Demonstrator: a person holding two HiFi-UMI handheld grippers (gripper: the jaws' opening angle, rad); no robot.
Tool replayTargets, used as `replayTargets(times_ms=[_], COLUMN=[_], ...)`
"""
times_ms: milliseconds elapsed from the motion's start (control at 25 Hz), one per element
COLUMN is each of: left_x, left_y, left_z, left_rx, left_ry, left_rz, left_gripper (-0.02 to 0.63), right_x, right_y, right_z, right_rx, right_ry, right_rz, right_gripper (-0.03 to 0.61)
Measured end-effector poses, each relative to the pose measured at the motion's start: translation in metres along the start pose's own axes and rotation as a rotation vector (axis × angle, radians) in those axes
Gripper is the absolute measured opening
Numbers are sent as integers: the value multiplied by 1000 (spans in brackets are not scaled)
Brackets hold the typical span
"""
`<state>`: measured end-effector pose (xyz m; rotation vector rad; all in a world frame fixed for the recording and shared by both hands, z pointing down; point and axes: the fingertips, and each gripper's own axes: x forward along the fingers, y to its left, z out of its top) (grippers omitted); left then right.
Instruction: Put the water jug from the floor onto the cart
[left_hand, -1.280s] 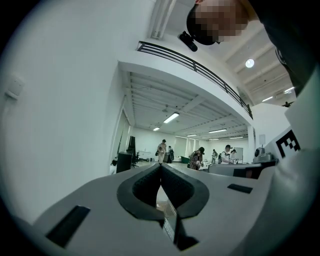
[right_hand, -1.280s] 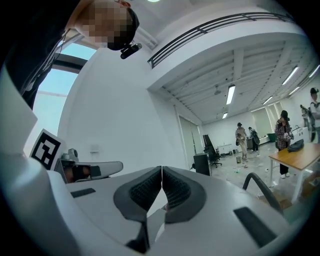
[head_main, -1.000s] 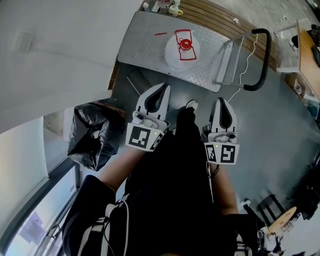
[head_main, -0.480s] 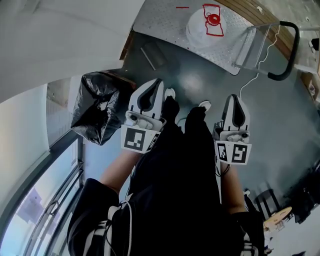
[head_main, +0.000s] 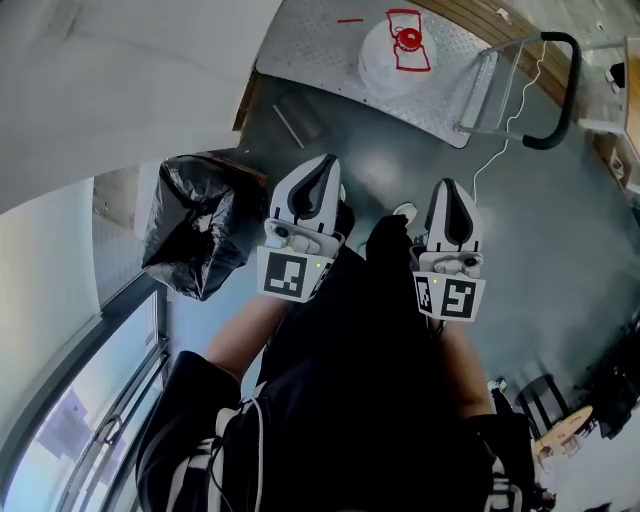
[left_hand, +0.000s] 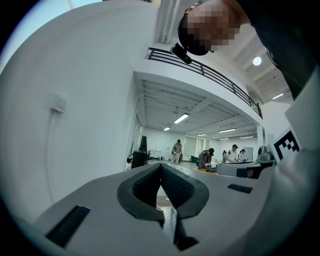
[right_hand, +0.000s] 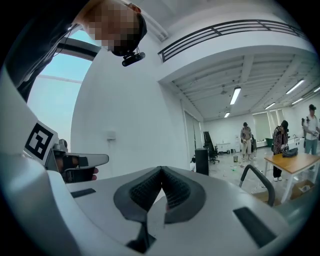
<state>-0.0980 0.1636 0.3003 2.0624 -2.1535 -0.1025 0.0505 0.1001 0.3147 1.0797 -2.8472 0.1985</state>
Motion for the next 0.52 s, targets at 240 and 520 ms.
replayTargets(times_ms=[240, 520], left_x=[4, -6], left_y=[-6, -18], left_z=[9, 21], left_rx=[16, 13], left_ry=[-14, -34], left_rz=[-23, -55], left_gripper=[17, 17], right_x=[-1, -13], right_y=[7, 21], right_z=[13, 31], right_rx=[-12, -7], right_ry=[-45, -81], right_rz=[-25, -45], right_gripper=[17, 17])
